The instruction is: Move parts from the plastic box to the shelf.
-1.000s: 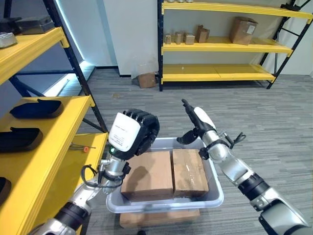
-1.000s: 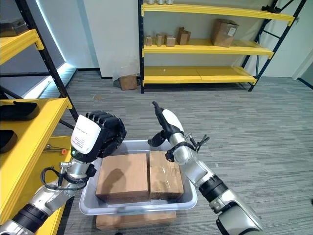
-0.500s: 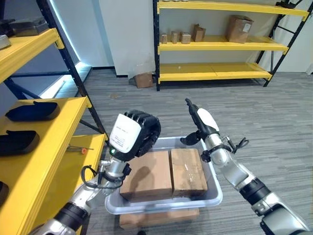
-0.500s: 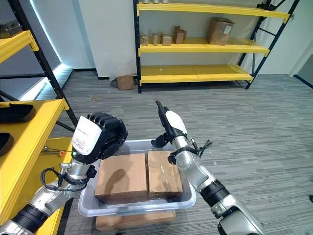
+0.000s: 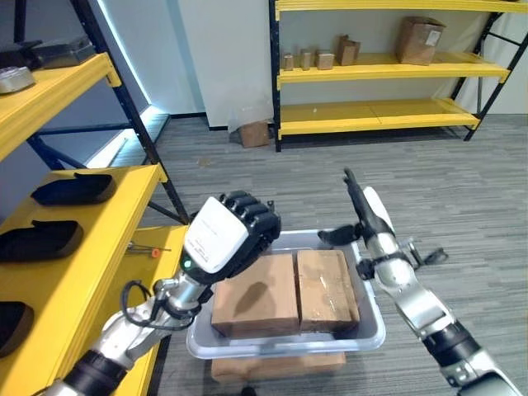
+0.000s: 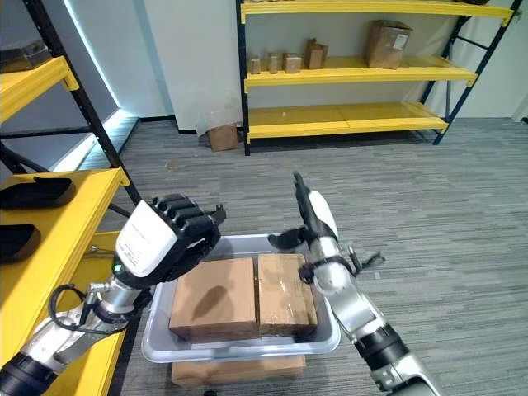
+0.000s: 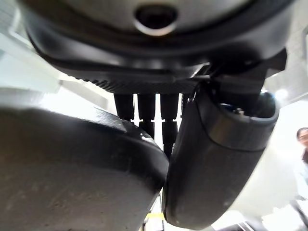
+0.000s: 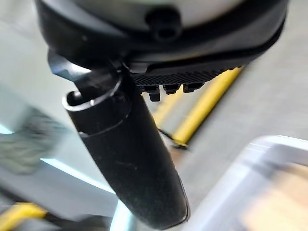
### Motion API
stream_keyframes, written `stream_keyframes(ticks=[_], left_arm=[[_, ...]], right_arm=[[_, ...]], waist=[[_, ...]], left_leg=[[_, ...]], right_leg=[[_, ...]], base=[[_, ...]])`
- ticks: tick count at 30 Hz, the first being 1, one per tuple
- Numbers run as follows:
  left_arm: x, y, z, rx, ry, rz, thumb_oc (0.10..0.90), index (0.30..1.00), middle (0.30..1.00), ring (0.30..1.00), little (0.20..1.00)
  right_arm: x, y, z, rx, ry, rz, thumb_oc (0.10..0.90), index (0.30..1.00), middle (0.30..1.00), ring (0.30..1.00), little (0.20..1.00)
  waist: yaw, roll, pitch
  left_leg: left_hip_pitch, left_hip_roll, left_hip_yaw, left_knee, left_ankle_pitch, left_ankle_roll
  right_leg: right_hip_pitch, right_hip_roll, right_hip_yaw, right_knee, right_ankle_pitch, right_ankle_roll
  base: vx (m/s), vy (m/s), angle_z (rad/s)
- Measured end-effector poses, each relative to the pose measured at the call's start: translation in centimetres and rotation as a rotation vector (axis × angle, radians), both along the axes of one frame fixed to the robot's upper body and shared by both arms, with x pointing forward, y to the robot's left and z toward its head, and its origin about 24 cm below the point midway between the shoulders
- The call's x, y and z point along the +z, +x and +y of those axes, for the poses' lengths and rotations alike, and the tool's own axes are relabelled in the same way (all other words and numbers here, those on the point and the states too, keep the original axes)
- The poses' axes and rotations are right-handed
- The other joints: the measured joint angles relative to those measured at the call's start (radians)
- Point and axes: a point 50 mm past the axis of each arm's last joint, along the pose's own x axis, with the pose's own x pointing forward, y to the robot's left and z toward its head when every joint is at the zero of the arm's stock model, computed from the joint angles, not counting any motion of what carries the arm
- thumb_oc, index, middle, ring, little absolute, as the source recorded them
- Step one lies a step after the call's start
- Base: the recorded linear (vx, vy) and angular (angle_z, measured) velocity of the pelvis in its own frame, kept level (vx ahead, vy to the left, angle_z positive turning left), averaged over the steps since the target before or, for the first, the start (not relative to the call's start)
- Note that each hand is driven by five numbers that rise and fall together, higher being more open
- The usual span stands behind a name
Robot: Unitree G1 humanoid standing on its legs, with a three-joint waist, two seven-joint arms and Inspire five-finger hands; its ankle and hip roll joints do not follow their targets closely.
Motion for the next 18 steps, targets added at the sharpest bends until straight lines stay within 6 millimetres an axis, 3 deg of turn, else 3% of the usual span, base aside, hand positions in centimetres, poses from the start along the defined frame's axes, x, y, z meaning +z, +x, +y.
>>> stream_keyframes(ticks=[3,5,7,8,9,10,12,13,15,17,18], left_arm=[[0.0,0.1,0.1,0.005,0.026,-0.01,0.4,0.3,0.3,0.3,0.3],[0.0,-0.6,-0.1,0.025,-0.004,-0.035,0.4,0.3,0.3,0.3,0.3],[0.1,-1.5,0.2,0.025,0.039,-0.047,0.4,0.3,0.3,0.3,0.3],[0.3,-1.9,0.2,0.017,0.035,-0.059,0.4,0.3,0.3,0.3,0.3],[0.8,-2.1,-0.1,-0.015,0.037,-0.087,0.4,0.3,0.3,0.3,0.3],[1.2,-2.3,-0.2,-0.042,0.04,-0.113,0.4,0.3,0.3,0.3,0.3],[1.9,-2.1,-0.3,-0.075,0.067,-0.171,0.4,0.3,0.3,0.3,0.3],[2.5,-1.9,-0.3,-0.088,0.086,-0.197,0.4,0.3,0.3,0.3,0.3],[3.6,-1.5,-0.4,-0.112,0.085,-0.257,0.4,0.3,0.3,0.3,0.3],[5.2,-0.3,-0.3,-0.122,0.118,-0.33,0.4,0.3,0.3,0.3,0.3],[5.5,0.0,-0.3,-0.119,0.121,-0.342,0.4,0.3,0.3,0.3,0.3]], right_arm=[[-1.4,-0.6,-0.4,-0.007,0.0,0.096,0.9,1.0,1.0,1.0,1.0],[-2.1,-1.1,-0.9,0.003,0.0,0.067,0.9,1.0,1.0,1.0,1.0],[-3.0,-1.0,-1.6,-0.023,-0.018,0.132,0.9,1.0,1.0,1.0,1.0],[-3.0,-1.0,-1.5,-0.017,-0.025,0.134,0.9,1.0,1.0,1.0,1.0],[-2.9,-1.1,-1.7,-0.007,-0.039,0.138,0.9,1.0,1.0,1.0,1.0],[-2.9,-1.1,-1.3,0.0,-0.027,0.135,0.9,1.0,1.0,1.0,1.0],[-1.9,-0.9,-0.9,0.033,-0.018,0.101,0.9,1.0,1.0,1.0,1.0],[-1.3,-0.8,-1.0,0.039,-0.025,0.076,0.9,1.0,1.0,1.0,1.0],[0.1,0.1,-1.7,0.018,-0.048,0.011,0.9,1.0,1.0,1.0,1.0],[0.1,0.4,-1.8,-0.026,-0.03,-0.009,0.9,1.0,1.0,1.0,1.0],[0.1,0.4,-1.8,-0.028,-0.03,-0.007,0.9,1.0,1.0,1.0,1.0]], waist=[[0.003,0.01,0.001],[0.005,0.043,0.014],[0.074,0.13,0.053],[0.081,0.148,0.066],[0.062,0.166,0.069],[0.062,0.128,0.09],[0.058,0.011,0.118],[0.029,-0.015,0.114],[0.019,0.01,0.098],[0.005,-0.033,0.1],[0.007,-0.039,0.099]], left_leg=[[-0.002,-0.002,-0.002,0.0,0.005,-0.001],[-0.093,0.02,-0.067,0.054,0.016,-0.039],[-0.128,0.036,-0.094,0.02,0.088,-0.074],[-0.162,0.03,-0.081,0.001,0.149,-0.109],[-0.183,0.056,0.091,-0.002,0.032,-0.079],[-0.181,0.07,0.215,0.035,0.016,-0.026],[-0.171,0.057,0.272,0.243,-0.042,-0.027],[-0.151,0.073,0.31,0.326,-0.048,-0.034],[-0.048,0.067,0.293,0.255,-0.014,-0.036],[-0.047,0.045,0.292,0.204,-0.017,-0.031],[-0.044,0.04,0.292,0.19,-0.021,-0.025]], right_leg=[[-0.001,0.003,-0.001,0.007,0.001,0.0],[-0.087,0.01,-0.056,0.088,-0.057,-0.025],[-0.093,0.029,-0.087,0.077,-0.042,-0.029],[-0.092,0.027,-0.148,0.067,-0.032,-0.04],[-0.076,0.025,-0.232,0.052,-0.019,-0.074],[-0.075,-0.008,-0.251,0.043,-0.029,-0.08],[-0.075,-0.116,-0.285,0.083,-0.033,-0.083],[-0.061,-0.13,-0.314,0.081,-0.03,-0.078],[-0.074,-0.112,-0.303,0.106,-0.014,-0.044],[-0.092,-0.13,-0.33,0.131,-0.015,-0.039],[-0.094,-0.132,-0.332,0.134,-0.013,-0.037]], base=[[-0.04,-0.164,0.1],[-0.11,-0.115,0.59],[-0.18,-0.058,0.71],[-0.12,-0.074,1.18],[-0.22,-0.091,1.6],[-0.2,-0.064,1.32],[-0.23,-0.028,0.89],[-0.18,0.015,0.74],[-0.16,0.062,0.31],[-0.16,0.137,0.38],[-0.13,0.17,0.44]])
